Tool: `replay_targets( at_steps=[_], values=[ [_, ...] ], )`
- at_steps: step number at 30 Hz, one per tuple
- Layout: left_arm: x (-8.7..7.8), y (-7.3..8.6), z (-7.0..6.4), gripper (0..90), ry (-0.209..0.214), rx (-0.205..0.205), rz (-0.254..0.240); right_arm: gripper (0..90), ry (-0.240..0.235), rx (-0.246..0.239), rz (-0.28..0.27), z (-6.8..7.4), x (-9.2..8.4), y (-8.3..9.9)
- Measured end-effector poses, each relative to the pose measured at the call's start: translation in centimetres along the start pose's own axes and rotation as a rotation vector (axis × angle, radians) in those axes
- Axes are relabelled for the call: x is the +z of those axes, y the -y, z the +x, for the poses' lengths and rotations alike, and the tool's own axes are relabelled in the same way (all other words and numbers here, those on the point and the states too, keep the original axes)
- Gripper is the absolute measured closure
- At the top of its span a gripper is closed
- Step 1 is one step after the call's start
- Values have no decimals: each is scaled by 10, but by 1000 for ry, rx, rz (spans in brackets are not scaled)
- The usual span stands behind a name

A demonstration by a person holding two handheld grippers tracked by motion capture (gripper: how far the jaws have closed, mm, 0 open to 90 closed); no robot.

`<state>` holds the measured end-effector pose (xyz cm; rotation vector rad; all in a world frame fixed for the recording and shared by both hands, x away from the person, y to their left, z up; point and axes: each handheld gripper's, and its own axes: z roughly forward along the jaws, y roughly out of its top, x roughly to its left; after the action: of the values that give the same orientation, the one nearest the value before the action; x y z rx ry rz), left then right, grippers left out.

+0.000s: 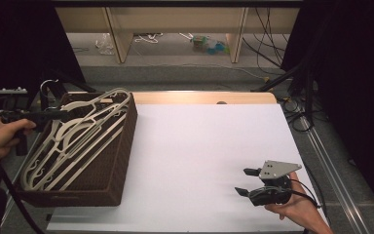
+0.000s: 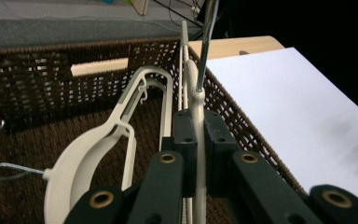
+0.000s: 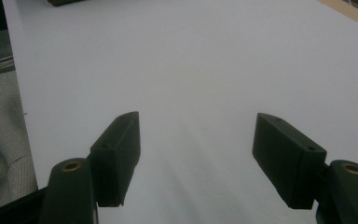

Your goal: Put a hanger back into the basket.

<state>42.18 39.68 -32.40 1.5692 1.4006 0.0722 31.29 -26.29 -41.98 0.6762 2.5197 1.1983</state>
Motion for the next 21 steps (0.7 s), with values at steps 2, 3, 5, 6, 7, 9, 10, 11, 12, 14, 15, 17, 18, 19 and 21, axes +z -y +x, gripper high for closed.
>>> replay_targets(
  at_steps=[2, 3, 5, 6, 7, 9, 10, 11, 12, 14, 15, 17, 18, 19, 21],
  values=[
    [1, 2, 3, 853, 5, -15, -1, 334, -1, -1, 1, 0, 0, 0],
    [2, 5, 2, 853, 8, -68, -6, 334, -2, -4, 2, 0, 0, 0],
    [3, 6, 11, 851, 16, -20, 7, 334, -4, -6, 4, 0, 1, 0],
    [3, 8, 9, 851, 15, -82, 8, 334, -6, -5, 5, 0, 1, 0],
    [3, 8, 11, 850, 13, -86, 18, 334, -7, -4, 5, 0, 1, 0],
    [5, 9, 16, 850, 8, -76, 36, 334, -6, -3, 10, 0, 2, 0],
    [7, 10, 18, 849, 3, -61, 54, 334, -9, -4, 14, 0, 2, 0],
    [8, 10, 19, 849, 7, -61, 60, 333, -10, -6, 13, 0, 2, 0],
    [9, 10, 21, 851, 3, -53, 68, 334, -11, -3, 14, 0, 2, 0],
    [14, 10, 23, 850, 11, -41, 76, 334, -8, -5, 10, 0, 2, 0],
    [17, 10, 25, 850, 2, -17, 78, 333, -8, -5, 9, 0, 1, 0],
    [23, 11, 28, 848, -9, 6, 101, 333, -6, -3, 11, 0, 2, 1],
    [26, 11, 30, 848, -21, 22, 101, 333, -8, 0, 13, 0, 2, 1],
    [30, 11, 32, 848, -40, 22, 107, 334, -10, 1, 13, 0, 2, 1],
    [36, 12, 36, 846, -72, 48, 117, 334, -11, 0, 13, 0, 2, 1]
  ],
)
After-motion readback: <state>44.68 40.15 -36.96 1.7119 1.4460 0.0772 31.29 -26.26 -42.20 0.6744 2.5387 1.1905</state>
